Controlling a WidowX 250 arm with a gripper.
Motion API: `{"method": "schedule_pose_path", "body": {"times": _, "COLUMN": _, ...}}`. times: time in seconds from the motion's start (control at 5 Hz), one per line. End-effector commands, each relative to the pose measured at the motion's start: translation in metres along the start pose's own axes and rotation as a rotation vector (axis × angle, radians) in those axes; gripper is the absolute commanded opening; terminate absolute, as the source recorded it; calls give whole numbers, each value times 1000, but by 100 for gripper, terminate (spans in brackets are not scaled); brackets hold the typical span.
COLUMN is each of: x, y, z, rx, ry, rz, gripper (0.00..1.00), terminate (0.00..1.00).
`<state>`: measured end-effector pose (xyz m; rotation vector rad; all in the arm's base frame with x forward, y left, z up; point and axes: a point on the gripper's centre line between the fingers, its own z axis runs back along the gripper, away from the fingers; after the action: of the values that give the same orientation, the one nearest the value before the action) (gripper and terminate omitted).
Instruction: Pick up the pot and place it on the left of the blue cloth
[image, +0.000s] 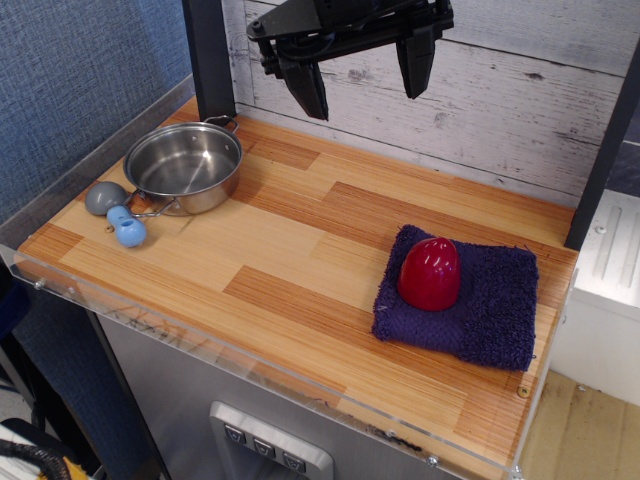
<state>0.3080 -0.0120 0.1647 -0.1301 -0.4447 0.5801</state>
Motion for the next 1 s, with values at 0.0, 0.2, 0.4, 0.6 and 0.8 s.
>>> {"method": "schedule_pose_path", "body": {"times": 0.0, "x": 0, "y": 0, "z": 0, "rx": 0, "ry": 0, "rz": 0, "gripper": 100, "terminate": 0}}
{"method": "schedule_pose_path", "body": {"times": 0.2, "x": 16, "y": 23, "z": -2, "rx": 2, "ry": -19, "rz": -1, "gripper": 100, "terminate": 0}}
{"method": "schedule_pose_path", "body": {"times": 0.4, "x": 38, "y": 52, "z": -4, "rx": 43, "ry": -41, "rz": -14, "gripper": 100, "terminate": 0}}
{"method": "schedule_pose_path", "body": {"times": 0.6, "x": 54, "y": 69, "z": -5, "rx": 60, "ry": -46, "rz": -28, "gripper": 100, "terminate": 0}}
{"method": "schedule_pose_path", "body": {"times": 0.8, "x": 67, "y": 83, "z": -10, "rx": 69, "ry": -30, "rz": -56, "gripper": 100, "terminate": 0}}
